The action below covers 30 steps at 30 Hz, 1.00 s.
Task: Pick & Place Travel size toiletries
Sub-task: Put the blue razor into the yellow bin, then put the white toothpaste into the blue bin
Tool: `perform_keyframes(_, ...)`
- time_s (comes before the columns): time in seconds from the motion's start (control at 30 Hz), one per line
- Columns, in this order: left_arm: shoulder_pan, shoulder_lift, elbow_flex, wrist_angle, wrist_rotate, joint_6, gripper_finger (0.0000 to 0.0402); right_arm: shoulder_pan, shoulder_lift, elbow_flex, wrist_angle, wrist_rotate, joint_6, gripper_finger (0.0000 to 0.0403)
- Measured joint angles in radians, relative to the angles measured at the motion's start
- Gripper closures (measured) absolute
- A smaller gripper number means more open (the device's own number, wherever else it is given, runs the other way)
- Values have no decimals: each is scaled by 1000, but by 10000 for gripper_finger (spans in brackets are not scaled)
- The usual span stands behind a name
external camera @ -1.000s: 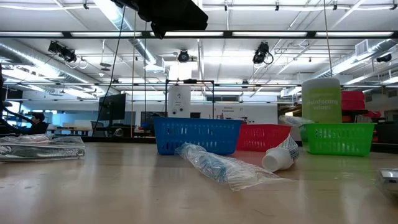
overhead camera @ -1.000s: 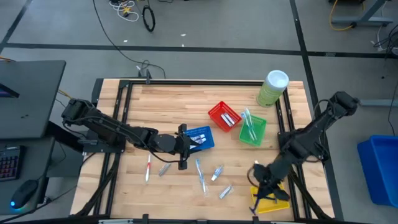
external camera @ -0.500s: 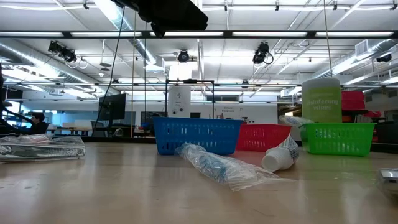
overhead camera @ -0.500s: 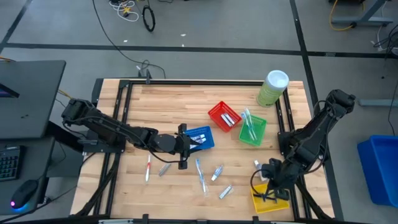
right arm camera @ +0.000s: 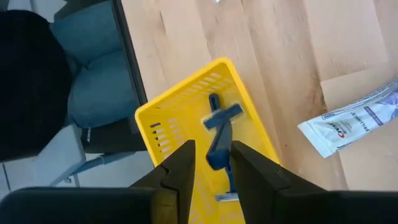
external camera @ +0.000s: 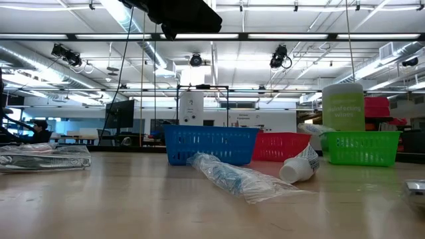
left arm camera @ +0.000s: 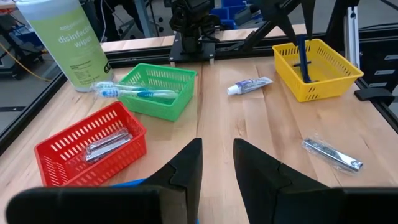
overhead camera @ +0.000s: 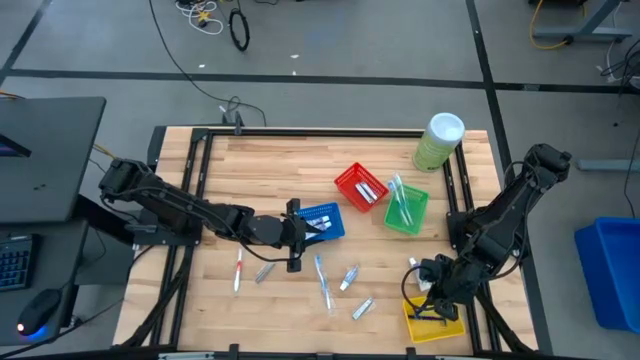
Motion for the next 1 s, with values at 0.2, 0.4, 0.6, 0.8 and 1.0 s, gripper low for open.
perform_keyframes(0.2,0,0,0,0,0,0,301,9,0,0,0,-52,1,276)
perform_keyframes(0.4,0,0,0,-1,0,0,301,9,0,0,7,-219,129,278)
perform_keyframes(0.6,0,0,0,-1,0,0,301,10,0,0,5,-336,165,275)
perform_keyframes(0.8,0,0,0,-1,0,0,301,-1,0,0,-7,-234,-39,276)
perform_keyframes(1.0,0,0,0,0,0,0,301,-55,0,0,54,2,-156,274)
